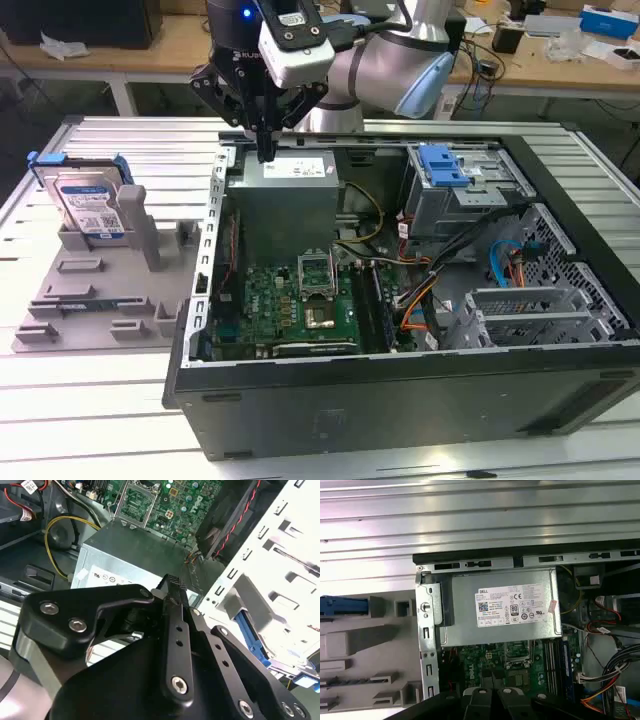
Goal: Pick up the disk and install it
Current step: 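Reach for the disk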
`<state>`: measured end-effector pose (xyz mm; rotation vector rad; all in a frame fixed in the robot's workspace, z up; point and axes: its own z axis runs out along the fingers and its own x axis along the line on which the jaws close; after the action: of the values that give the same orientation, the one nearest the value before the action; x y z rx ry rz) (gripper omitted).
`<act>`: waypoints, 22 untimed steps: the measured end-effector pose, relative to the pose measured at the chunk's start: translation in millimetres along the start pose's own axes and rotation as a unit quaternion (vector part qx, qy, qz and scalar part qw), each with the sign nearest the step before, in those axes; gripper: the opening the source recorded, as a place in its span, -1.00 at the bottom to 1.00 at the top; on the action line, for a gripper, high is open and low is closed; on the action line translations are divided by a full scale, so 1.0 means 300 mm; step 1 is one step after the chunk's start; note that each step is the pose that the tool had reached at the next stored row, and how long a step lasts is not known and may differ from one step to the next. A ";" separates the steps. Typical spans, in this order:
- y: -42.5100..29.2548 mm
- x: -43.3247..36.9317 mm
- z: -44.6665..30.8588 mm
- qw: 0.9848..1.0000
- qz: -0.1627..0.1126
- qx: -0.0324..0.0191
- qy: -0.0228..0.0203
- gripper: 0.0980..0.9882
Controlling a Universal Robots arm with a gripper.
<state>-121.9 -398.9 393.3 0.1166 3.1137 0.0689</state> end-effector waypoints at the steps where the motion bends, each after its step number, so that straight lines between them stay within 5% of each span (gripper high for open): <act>1: 0.000 0.000 0.000 1.000 0.000 0.000 0.000 -0.98; 9: 0.001 0.011 0.001 1.000 0.000 0.000 0.000 -0.98; 18: 0.039 0.149 0.012 1.000 0.000 0.000 0.003 -0.98; 20: 0.059 0.222 0.019 1.000 0.000 0.000 0.004 -0.98; 22: 0.068 0.255 0.023 1.000 0.000 0.000 0.004 -0.98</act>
<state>-196.3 -372.4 385.7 0.1173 3.1221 0.0686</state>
